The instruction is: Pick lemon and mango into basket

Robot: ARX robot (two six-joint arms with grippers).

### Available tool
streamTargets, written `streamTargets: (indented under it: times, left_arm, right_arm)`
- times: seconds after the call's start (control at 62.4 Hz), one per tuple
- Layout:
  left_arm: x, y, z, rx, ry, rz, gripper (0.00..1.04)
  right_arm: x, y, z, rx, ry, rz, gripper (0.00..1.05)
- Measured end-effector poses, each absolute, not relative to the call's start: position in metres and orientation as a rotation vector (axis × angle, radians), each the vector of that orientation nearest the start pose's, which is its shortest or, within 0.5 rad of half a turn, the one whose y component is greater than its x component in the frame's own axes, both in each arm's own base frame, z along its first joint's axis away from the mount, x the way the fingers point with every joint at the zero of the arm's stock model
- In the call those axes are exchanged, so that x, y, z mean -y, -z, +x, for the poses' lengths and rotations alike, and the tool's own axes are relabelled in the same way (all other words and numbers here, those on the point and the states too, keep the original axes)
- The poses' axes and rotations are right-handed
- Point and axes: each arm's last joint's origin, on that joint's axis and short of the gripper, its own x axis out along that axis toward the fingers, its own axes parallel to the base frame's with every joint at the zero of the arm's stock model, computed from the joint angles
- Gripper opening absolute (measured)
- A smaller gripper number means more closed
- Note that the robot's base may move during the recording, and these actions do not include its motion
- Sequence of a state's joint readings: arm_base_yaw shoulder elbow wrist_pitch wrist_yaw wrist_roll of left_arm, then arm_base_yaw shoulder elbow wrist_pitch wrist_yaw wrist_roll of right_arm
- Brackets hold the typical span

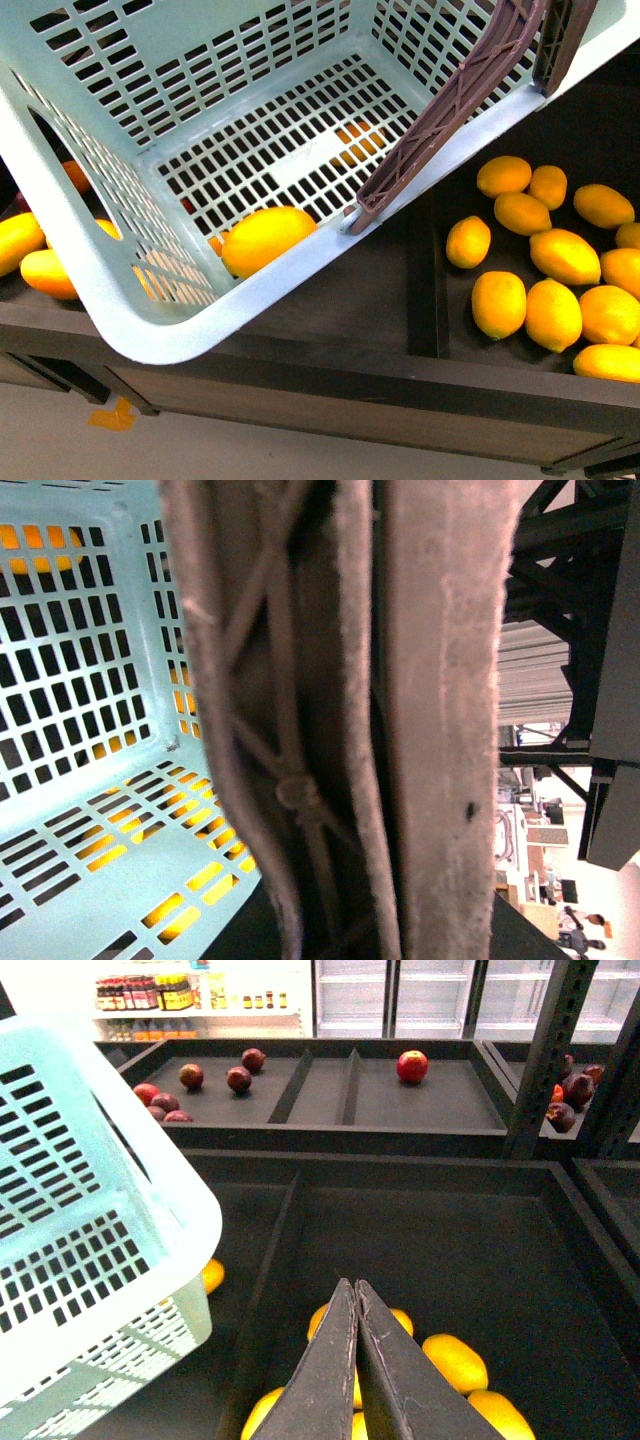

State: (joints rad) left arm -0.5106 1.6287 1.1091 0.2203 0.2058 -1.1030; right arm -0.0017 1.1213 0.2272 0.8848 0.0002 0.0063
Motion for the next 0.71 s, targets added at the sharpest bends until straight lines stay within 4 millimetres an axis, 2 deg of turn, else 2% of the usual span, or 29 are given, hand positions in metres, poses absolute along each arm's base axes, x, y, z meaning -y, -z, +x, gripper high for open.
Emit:
streamTargets:
  times: [0.433, 0.641, 0.705]
  left_arm:
    - [0.186, -0.269, 0.32, -0.659, 0.467, -1.0, 0.17]
    - [0.186, -0.269, 0.32, -0.657, 0.465, -0.999, 0.17]
    - [0.186, -0.269, 0.32, -0.658, 0.465, -1.001, 0.17]
  right_arm:
    - [0.0, -0.174, 0.161, -0.014, 0.002, 0.006, 0.02]
    - [0.0, -0.174, 0.157, -0.003, 0.002, 0.005, 0.36]
    - [0.0, -0.174, 0.157, -0.002, 0.002, 0.005, 0.54]
